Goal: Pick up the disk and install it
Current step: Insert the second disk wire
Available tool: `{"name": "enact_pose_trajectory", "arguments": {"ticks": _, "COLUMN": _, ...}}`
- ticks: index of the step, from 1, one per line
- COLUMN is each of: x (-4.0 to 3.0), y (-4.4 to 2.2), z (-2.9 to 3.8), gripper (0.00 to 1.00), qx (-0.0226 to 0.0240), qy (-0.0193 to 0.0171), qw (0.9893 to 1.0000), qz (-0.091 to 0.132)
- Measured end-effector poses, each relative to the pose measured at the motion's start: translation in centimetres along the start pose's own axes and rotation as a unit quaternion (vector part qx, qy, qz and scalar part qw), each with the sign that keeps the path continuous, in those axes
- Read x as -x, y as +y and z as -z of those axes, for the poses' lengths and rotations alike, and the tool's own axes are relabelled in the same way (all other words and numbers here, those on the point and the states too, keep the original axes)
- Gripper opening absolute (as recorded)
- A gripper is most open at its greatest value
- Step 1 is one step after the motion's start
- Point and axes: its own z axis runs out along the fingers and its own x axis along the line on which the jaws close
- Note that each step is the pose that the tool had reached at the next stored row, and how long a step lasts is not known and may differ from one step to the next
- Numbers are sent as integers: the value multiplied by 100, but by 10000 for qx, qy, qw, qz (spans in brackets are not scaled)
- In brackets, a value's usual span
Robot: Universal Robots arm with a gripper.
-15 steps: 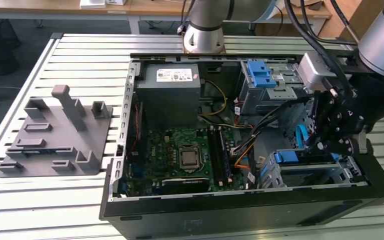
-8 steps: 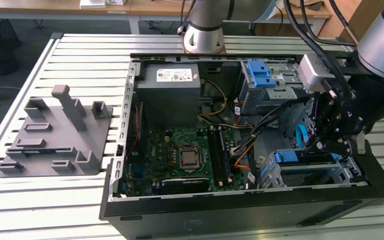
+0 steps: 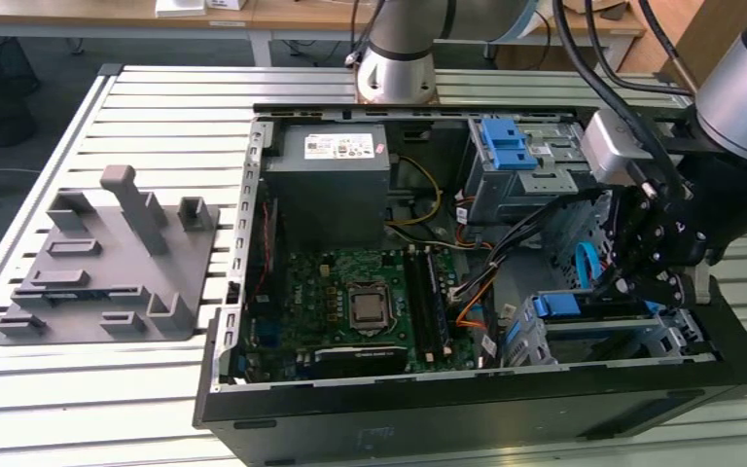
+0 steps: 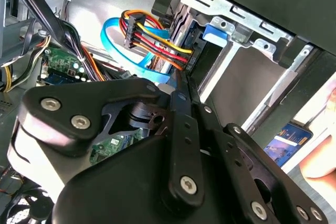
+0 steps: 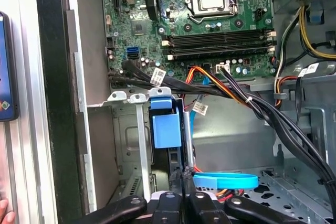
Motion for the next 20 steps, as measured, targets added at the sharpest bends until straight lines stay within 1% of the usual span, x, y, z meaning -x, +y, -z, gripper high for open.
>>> {"name": "enact_pose_trajectory", "arguments": {"ticks": 4, "x": 0, "y": -2, "z": -3, "gripper": 15, "qx": 0, "qy": -8, "qw": 10000, "qz": 0}}
{"name": "enact_pose_trajectory", "arguments": {"ticks": 6, "x": 1, "y": -3, "z": 12, "gripper": 15, "qx": 0, "qy": -13, "qw": 10000, "qz": 0}}
{"name": "enact_pose_trajectory", "arguments": {"ticks": 8, "x": 1, "y": -3, "z": 42, "gripper": 15, "qx": 0, "qy": -8, "qw": 10000, "qz": 0}}
{"name": "enact_pose_trajectory", "arguments": {"ticks": 20, "x": 0, "y": -3, "z": 94, "gripper": 15, "qx": 0, "qy": -8, "qw": 10000, "qz": 0}}
